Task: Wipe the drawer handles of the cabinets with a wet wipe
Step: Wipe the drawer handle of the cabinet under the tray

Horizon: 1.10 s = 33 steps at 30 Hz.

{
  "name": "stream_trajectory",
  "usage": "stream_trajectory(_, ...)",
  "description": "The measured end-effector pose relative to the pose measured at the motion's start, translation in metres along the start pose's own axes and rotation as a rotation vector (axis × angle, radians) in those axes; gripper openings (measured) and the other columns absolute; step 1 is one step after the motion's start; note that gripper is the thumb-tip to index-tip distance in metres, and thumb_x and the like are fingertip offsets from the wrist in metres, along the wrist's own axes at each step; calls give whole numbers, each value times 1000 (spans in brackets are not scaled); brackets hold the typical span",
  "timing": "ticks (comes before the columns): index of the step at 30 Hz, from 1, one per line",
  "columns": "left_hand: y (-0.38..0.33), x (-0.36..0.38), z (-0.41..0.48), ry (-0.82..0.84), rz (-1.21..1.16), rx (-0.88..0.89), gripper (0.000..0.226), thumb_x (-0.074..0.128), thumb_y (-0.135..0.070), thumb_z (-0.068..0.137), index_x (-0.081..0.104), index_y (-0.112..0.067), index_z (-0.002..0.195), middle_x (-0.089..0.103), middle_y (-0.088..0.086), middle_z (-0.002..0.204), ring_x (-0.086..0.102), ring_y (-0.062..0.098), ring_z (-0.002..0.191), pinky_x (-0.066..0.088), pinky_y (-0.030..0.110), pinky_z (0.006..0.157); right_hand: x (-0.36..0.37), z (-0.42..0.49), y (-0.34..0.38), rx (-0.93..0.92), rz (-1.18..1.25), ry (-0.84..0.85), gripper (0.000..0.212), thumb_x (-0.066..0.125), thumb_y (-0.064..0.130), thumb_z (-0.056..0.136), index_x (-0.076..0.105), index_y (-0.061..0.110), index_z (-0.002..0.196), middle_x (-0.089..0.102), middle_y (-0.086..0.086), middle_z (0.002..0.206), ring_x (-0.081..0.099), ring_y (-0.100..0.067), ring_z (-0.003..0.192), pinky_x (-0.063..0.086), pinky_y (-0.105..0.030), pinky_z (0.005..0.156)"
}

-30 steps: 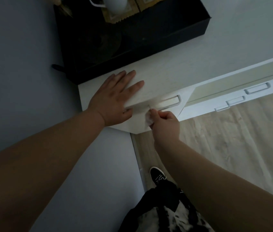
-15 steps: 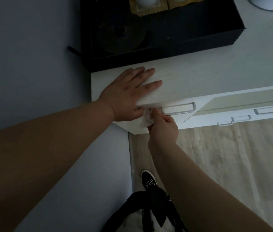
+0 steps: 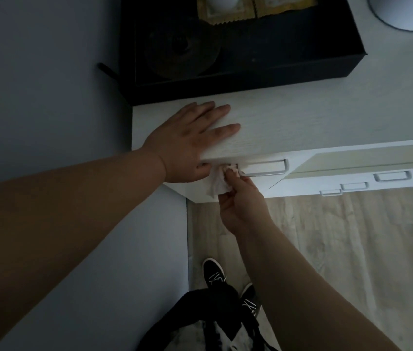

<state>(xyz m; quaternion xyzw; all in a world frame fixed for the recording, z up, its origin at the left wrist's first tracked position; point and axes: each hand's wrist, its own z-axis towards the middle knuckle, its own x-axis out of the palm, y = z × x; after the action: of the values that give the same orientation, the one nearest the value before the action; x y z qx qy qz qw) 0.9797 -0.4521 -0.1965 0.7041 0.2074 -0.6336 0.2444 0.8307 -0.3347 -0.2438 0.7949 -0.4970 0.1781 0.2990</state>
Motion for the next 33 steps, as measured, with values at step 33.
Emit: stream_trajectory(33, -1, 0, 1, 12, -1, -7, 92, 44, -57, 83, 12, -32, 165, 9, 8, 174, 14, 33, 159, 18, 53, 127, -12, -7, -2, -106, -265, -138, 14, 72, 18, 97, 72, 10, 84, 71, -8, 83, 66, -23, 80, 51, -40, 82)
